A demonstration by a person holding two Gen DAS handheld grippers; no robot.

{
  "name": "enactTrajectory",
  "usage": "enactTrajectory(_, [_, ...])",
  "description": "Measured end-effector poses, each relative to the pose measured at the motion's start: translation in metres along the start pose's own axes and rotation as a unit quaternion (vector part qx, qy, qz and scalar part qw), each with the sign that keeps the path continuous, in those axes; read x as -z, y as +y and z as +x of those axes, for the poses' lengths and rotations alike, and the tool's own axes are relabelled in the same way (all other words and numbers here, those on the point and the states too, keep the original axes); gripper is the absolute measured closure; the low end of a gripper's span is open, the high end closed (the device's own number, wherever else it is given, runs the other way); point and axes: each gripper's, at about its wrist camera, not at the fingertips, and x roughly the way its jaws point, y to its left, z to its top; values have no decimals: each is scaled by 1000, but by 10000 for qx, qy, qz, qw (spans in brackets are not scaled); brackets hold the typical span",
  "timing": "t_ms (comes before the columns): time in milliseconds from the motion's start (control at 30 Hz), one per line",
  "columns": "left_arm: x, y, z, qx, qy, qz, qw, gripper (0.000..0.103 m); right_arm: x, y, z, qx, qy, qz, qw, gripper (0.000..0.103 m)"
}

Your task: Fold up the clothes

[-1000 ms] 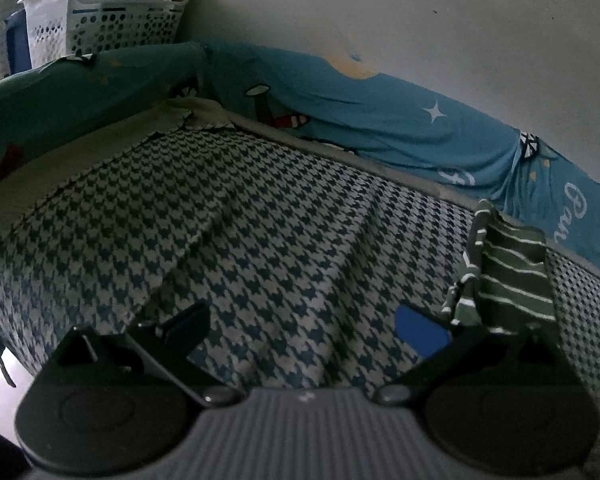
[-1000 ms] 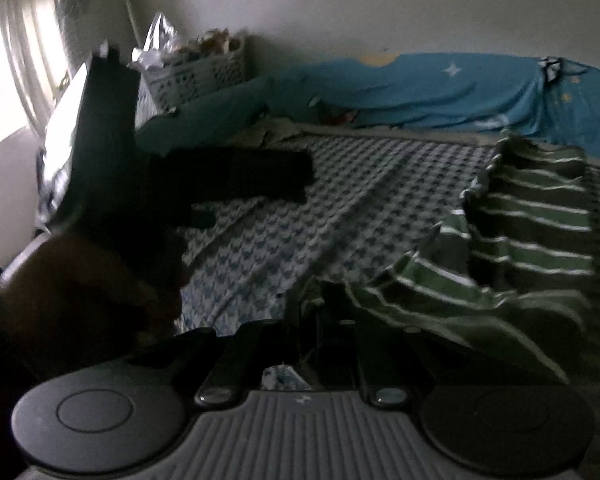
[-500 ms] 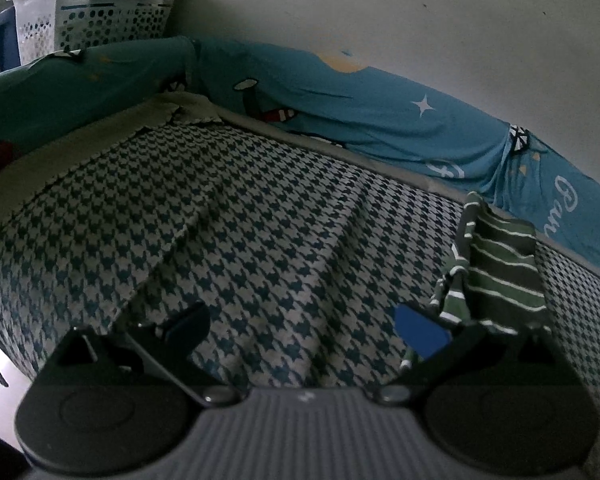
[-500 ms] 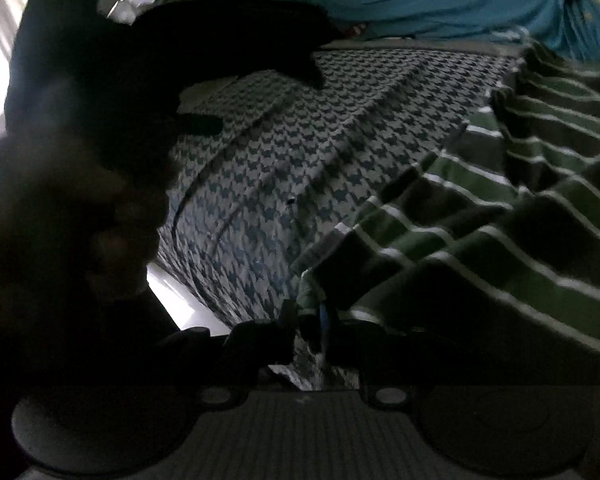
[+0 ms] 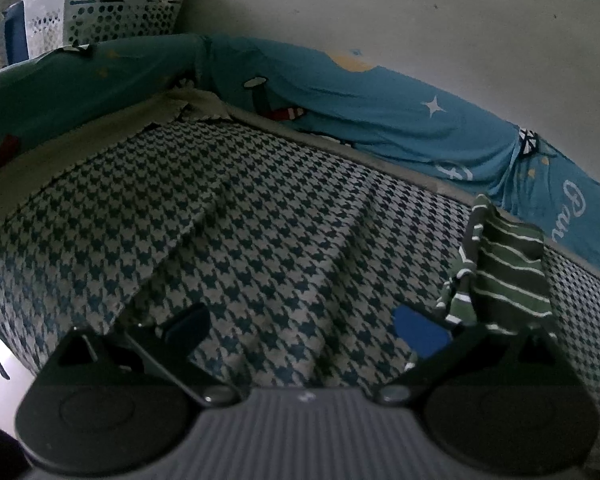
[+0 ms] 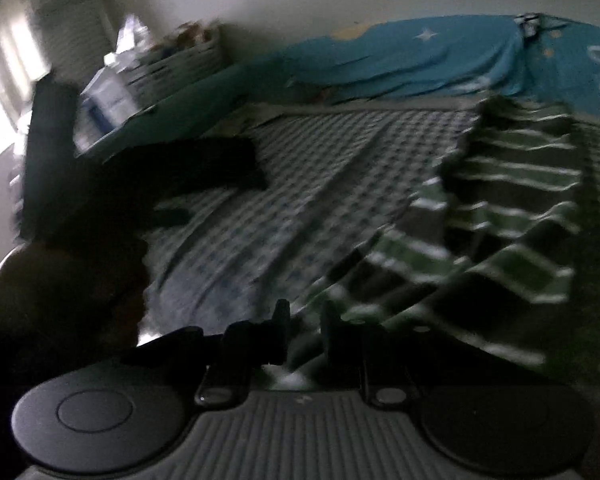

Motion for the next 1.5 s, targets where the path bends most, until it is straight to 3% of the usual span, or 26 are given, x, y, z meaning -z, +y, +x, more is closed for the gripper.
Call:
enactTrajectory(400, [8, -4, 16, -126, 221, -133, 9996, 0, -50, -52, 30, 656, -360, 110, 9971, 85])
enactTrajectory(567, [9, -4, 20, -111, 296, -206, 9993, 0, -66, -63, 51, 791, -336, 72, 9963, 76])
enactTrajectory(1200, [15, -2, 29, -114, 471, -282, 9984, 0, -98, -86, 121, 1424, -72, -22, 9898, 72])
enactTrajectory(1233, [14, -1, 30, -115, 478, -286, 9984, 0, -99, -87, 124, 1458, -60, -44, 9893, 74])
enactTrajectory(1300, [13, -1, 31, -116, 493, -296, 9983, 0, -100, -89, 127, 1495, -47, -47, 9887, 89])
enactTrajectory(1500, [12, -3, 31, -102, 497, -356, 9981, 0, -110, -91, 122, 1362, -267, 137, 9902, 94])
